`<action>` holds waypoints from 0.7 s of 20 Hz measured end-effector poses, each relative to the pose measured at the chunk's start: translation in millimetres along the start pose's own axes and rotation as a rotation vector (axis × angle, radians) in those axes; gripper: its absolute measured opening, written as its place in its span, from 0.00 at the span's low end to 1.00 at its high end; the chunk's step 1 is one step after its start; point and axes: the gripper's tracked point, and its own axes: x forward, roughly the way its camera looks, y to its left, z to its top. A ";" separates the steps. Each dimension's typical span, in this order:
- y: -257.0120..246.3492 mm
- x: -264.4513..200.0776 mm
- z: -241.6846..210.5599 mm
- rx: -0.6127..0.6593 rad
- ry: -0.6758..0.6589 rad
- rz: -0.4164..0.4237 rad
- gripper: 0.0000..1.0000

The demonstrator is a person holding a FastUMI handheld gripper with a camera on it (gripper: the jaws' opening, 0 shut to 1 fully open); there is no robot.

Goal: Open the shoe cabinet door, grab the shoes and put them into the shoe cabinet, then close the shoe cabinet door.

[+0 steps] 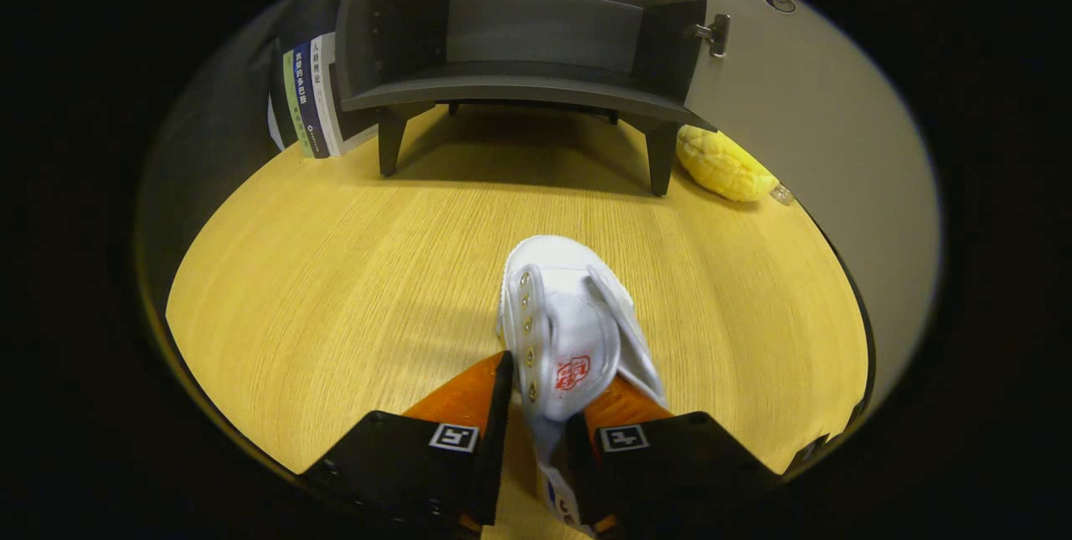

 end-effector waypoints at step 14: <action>12.3 -21.2 28.2 -0.013 -0.055 0.111 0.02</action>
